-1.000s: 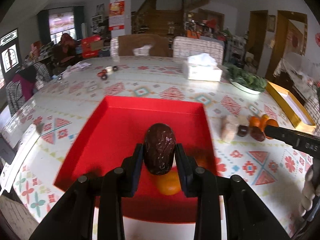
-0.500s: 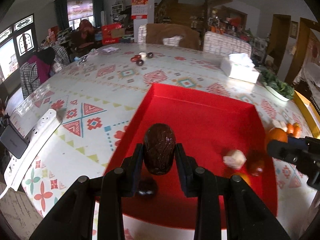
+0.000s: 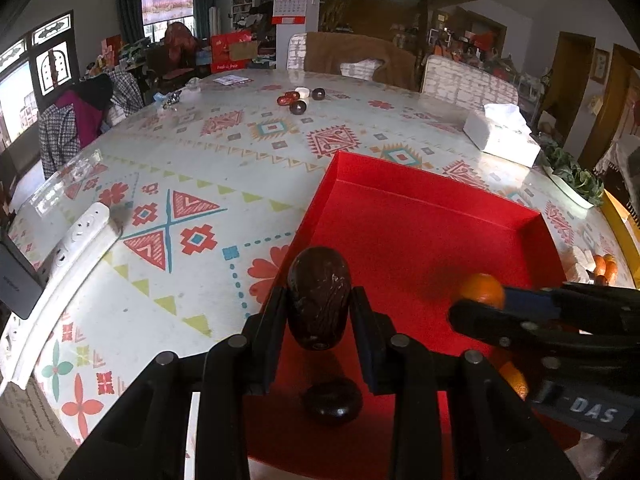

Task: Organize fruits
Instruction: 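Open the left tool to drop the date while the right tool drops the orange into the box, then move both open tools back toward the fruit pile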

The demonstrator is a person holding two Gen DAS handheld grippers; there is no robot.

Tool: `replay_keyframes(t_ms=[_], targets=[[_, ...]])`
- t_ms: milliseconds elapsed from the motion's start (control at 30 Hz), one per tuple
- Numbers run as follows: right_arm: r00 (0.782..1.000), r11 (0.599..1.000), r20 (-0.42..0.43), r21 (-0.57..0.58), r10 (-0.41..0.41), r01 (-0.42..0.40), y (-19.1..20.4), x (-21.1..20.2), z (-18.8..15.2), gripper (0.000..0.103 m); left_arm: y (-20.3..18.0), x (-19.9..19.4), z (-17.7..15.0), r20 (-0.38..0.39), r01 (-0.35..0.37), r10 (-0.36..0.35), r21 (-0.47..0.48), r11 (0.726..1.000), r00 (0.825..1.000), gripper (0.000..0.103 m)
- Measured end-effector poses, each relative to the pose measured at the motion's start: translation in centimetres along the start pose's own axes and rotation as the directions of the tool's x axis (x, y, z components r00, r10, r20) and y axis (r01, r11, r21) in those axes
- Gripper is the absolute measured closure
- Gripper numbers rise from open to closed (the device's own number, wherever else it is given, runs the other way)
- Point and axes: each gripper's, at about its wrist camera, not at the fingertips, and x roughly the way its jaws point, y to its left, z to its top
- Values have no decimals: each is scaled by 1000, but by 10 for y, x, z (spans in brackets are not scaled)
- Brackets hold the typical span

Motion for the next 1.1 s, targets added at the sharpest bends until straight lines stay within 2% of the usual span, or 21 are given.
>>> replay_keyframes(t_ms=[133, 300, 400, 467, 567, 767, 867, 1100], targets=[[1000, 1000, -22, -3, 5, -5, 2, 10, 2, 68, 0, 0, 0, 1, 4, -4, 0, 1000, 1000, 72], [1000, 1000, -10, -18, -4, 4, 5, 7, 1, 67, -1, 0, 1, 1, 3, -3, -3, 1000, 1000, 71], [1000, 1000, -8, -6, 3, -3, 3, 5, 1, 67, -2, -3, 2, 8, 13, -13, -3, 1000, 1000, 65], [1000, 1000, 2, 6, 14, -14, 1, 2, 1, 64, -4, -6, 2, 13, 11, -11, -2, 1000, 1000, 57], [1000, 1000, 18, 12, 20, -20, -1, -3, -1, 63, -9, -18, 3, 38, -17, 16, 5, 1000, 999, 47], [997, 999, 67, 32, 31, -33, -9, -27, -7, 63, -22, -45, 1, 90, -35, 33, 19, 999, 995, 33], [995, 999, 94, 46, 24, -28, -17, -43, -13, 63, -32, -58, -1, 112, -32, 28, 34, 999, 993, 29], [989, 996, 147, 88, 5, -18, -41, -81, -37, 60, -69, -88, -9, 153, 7, -21, 92, 996, 988, 27]])
